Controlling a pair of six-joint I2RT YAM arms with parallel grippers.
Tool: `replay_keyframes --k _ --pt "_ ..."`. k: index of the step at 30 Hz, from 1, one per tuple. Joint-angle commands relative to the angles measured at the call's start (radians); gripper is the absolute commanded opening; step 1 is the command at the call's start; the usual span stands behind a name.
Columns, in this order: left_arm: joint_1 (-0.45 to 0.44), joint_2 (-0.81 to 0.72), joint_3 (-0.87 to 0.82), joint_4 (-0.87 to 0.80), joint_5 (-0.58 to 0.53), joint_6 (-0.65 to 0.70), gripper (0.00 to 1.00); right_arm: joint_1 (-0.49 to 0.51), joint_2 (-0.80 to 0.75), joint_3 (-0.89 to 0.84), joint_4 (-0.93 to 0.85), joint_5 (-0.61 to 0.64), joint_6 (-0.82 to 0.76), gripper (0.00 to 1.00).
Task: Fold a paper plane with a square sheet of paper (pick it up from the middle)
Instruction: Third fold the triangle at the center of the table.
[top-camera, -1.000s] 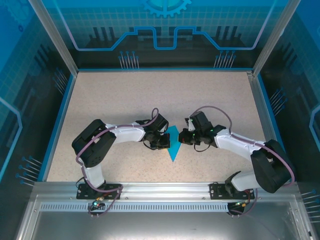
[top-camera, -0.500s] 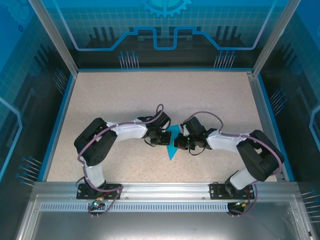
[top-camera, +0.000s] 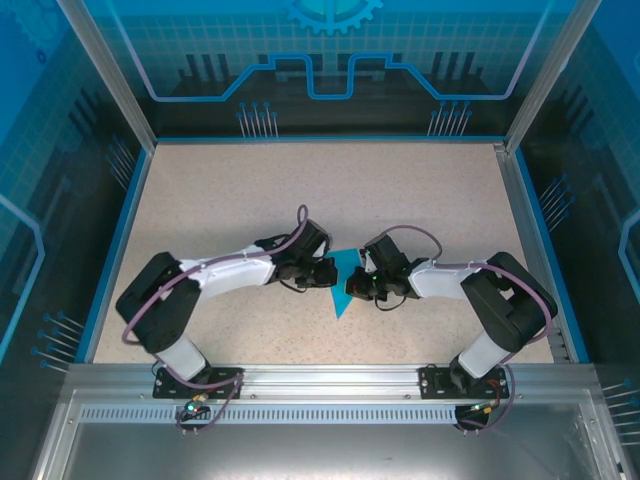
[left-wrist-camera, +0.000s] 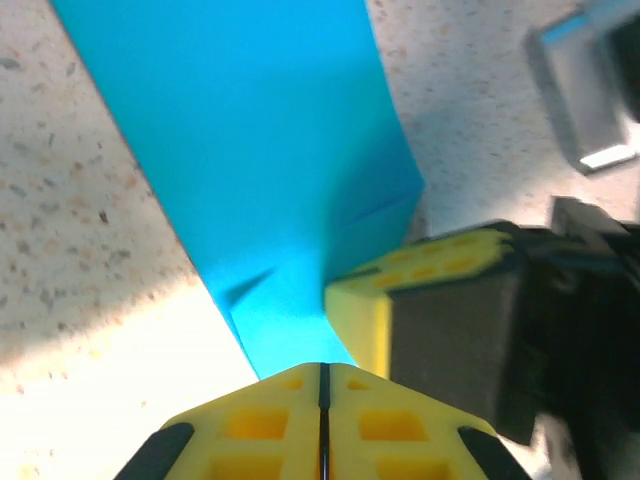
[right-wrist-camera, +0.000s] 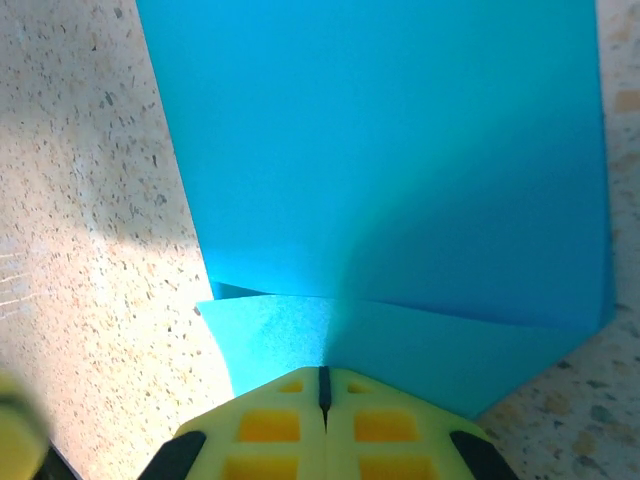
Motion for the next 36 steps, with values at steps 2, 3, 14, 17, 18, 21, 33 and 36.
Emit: replay_keyframes --k 2,3,14,17,18,21,33,36 --pt "-0.019 -0.042 -0.142 0.183 0.104 -0.196 0.10 -0.005 0.019 -0.032 0.010 0.016 0.040 0.00" --pt "-0.026 -0.041 -0.166 0.221 0.124 -0.225 0.10 -0.006 0.019 -0.033 0.011 0.019 0.044 0.00" --pt "-0.096 0.071 -0.196 0.369 0.140 -0.319 0.07 -0.006 0.024 -0.039 0.015 0.027 0.058 0.00" --pt "-0.095 0.091 -0.182 0.347 0.129 -0.308 0.06 -0.006 0.024 -0.039 0.013 0.026 0.058 0.00" --pt "-0.095 0.097 -0.181 0.342 0.126 -0.307 0.06 -0.006 0.026 -0.039 0.012 0.025 0.057 0.00" --pt "-0.098 0.110 -0.187 0.312 0.112 -0.306 0.05 -0.006 0.025 -0.039 0.010 0.024 0.057 0.00" --pt "-0.106 0.118 -0.250 0.272 0.066 -0.312 0.01 0.027 -0.113 -0.083 0.045 -0.058 -0.040 0.00" --pt "-0.107 0.126 -0.251 0.273 0.065 -0.312 0.00 0.034 -0.129 -0.090 0.021 -0.042 -0.035 0.00"
